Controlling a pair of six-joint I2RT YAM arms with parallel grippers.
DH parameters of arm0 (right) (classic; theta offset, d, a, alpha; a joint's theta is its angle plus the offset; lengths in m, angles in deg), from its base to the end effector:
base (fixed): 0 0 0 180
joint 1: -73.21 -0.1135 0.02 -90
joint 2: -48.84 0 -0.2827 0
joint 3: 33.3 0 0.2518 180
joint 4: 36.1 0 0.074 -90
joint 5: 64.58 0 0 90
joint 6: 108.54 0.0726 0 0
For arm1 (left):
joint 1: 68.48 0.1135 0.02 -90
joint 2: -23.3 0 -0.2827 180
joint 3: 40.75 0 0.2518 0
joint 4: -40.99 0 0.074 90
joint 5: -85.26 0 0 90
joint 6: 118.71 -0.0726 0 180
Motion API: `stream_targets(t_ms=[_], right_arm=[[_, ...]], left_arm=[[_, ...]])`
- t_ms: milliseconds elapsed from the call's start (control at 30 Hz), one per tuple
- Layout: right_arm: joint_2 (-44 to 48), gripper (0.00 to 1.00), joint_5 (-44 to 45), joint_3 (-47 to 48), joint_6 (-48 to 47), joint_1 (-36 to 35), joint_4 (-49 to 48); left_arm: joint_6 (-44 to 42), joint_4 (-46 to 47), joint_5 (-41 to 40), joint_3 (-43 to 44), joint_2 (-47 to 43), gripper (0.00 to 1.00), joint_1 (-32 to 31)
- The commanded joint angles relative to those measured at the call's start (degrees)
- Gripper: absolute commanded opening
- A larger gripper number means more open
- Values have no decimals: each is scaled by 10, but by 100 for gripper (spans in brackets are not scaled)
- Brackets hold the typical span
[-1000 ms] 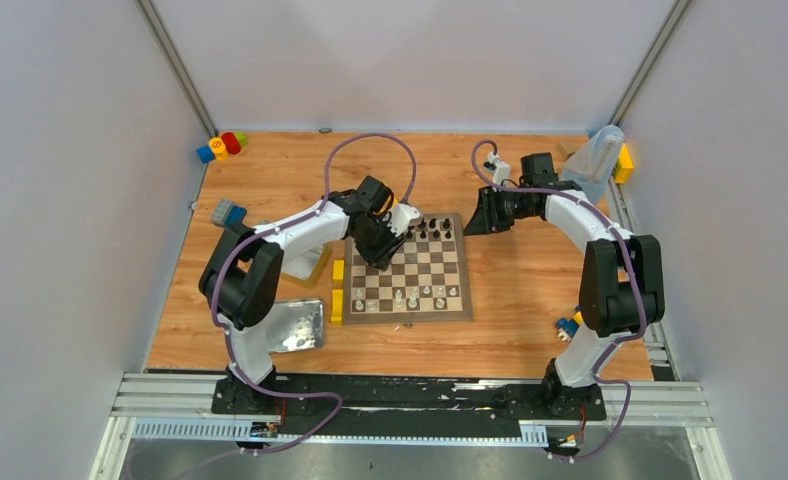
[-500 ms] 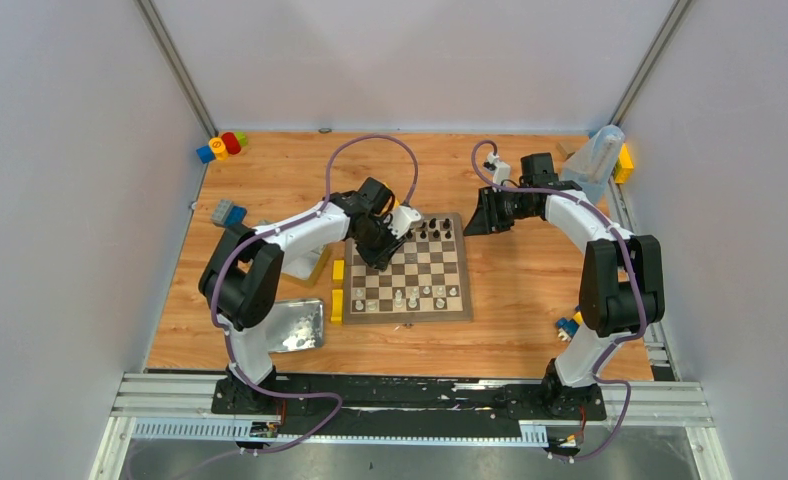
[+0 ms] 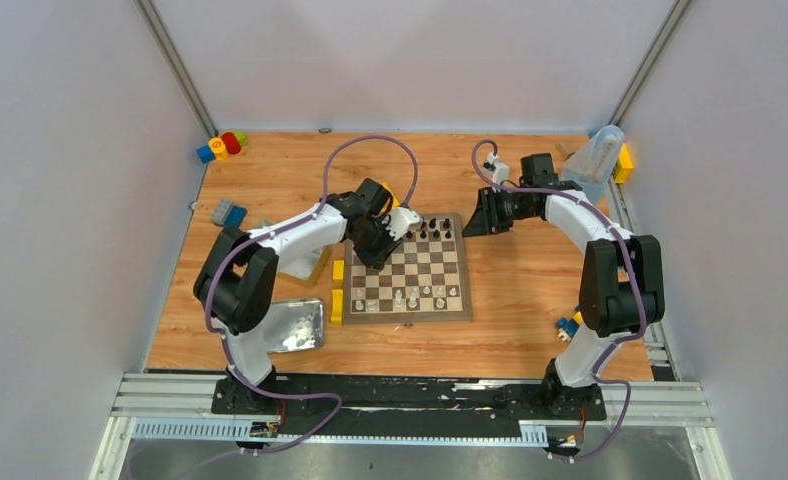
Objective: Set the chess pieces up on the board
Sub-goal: Pick up the chess piece from the chessboard, then place the chess piece on the chessboard.
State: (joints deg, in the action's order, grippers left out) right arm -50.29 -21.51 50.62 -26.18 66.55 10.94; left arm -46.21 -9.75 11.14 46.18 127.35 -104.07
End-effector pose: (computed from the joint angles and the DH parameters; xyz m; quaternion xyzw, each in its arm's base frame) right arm 0.3568 0.0951 0.2172 -0.2056 0.8717 0.3847 0.2233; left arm 0.3003 -0.2393 0.1804 0.4581 0.8577 -0.1638 0.1665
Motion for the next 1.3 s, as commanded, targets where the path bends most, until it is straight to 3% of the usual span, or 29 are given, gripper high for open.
stream_targets(t_ms=[0,200,400,700,1267], right_arm=[[29,28,-66,13,-8,2,0],[20,31,-190,38,-12,-3,18],[7,36,-252,62,-7,-29,18],[-5,45,-258,92,7,-91,19],[-37,38,-269,88,-7,-142,40]], left_arm=[[-31,2,4,10,-51,17,-2],[-65,-9,69,33,-93,17,-8],[-76,1,127,41,-134,17,-36],[-47,15,160,62,-156,17,-62],[-29,24,154,56,-173,16,-64]])
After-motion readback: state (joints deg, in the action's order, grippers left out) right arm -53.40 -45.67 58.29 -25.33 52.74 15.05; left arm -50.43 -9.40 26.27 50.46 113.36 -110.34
